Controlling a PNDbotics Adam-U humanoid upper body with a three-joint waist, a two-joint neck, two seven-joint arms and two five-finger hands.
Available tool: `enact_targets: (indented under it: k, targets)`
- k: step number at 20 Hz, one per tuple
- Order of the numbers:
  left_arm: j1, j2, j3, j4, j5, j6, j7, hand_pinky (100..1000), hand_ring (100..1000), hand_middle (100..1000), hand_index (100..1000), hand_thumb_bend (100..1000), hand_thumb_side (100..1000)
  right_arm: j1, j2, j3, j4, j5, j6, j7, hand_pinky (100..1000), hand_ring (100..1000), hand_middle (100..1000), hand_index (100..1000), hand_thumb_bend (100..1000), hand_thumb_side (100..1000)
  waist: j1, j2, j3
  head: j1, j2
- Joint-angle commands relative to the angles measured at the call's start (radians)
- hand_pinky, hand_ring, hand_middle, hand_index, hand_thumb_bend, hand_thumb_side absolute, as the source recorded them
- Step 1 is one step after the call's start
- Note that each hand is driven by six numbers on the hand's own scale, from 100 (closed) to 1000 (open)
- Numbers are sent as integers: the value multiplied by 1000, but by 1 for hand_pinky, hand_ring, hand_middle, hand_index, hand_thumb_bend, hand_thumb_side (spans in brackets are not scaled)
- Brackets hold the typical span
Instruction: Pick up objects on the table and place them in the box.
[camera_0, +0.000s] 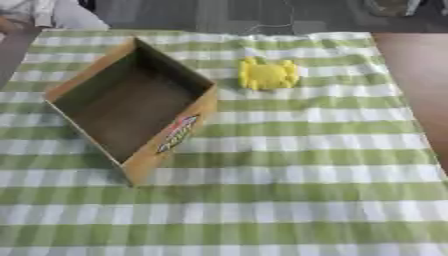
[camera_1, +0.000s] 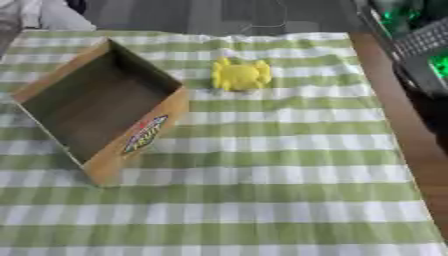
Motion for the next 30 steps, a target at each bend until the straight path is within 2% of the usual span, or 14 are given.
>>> enact_targets:
  k: [1,2,3,4,6,9,12,16,17,18,20,22,30]
  targets:
    - [1,23,-4,-19,2,-2,-7,681,621,591,690,100,888,-75,56,20,140,90,-81,118,829,920,833,938,377,914,3,-16,3,-9,-9]
    - [1,23,-4,-19,3,-2,-8,681,621,591,690,100,888,-96,78,26,188,114,-116,147,834,932,835,941,430,894,3,-16,4,-11,-11]
    - [2,22,-5,-19,4,-1,-9,681,621,592,690,100,888,-114,100,30,233,133,-148,174,842,949,837,955,537,819,3,-15,5,-14,-13]
    - [2,21,-7,-19,4,-1,-11,681,621,592,689,100,889,-130,123,34,280,143,-180,202,847,957,839,965,586,773,4,-15,6,-17,-15]
    - [2,20,-8,-19,5,0,-14,681,621,592,689,100,889,-155,163,37,364,161,-232,249,856,970,848,980,616,702,4,-14,8,-21,-19]
    - [2,18,-10,-19,7,0,-18,681,621,592,689,100,889,-182,214,43,475,184,-288,297,872,993,872,998,589,609,5,-11,13,-27,-25]
    - [0,16,-13,-19,9,1,-22,681,621,592,689,100,890,-196,260,58,584,190,-332,305,888,1000,888,1000,569,527,5,-8,19,-34,-30]
    - [0,14,-13,-19,11,1,-26,682,621,592,689,100,890,-210,292,54,673,202,-374,306,889,1000,888,1000,564,510,6,-6,22,-37,-33]
    - [0,14,-13,-19,11,1,-26,682,622,592,688,100,890,-211,295,52,681,205,-380,306,896,1000,896,1000,511,432,6,-5,22,-37,-33]
    - [-2,14,-14,-19,11,1,-27,682,622,592,688,100,890,-203,301,60,695,213,-378,307,897,1000,897,1000,497,418,4,-3,25,-41,-35]
    - [-3,12,-15,-19,12,1,-29,682,622,592,688,100,890,-199,320,69,735,238,-358,307,897,1000,899,1000,482,405,4,0,29,-45,-36]
    - [-4,11,-15,-19,13,1,-30,682,622,592,688,100,890,-205,338,55,781,266,-352,307,898,1000,900,1000,480,401,4,2,30,-46,-36]
    - [-3,8,-14,-19,13,2,-33,683,622,592,687,100,890,-223,357,-17,919,372,-387,307,897,1000,931,1000,422,390,6,3,27,-47,-38]
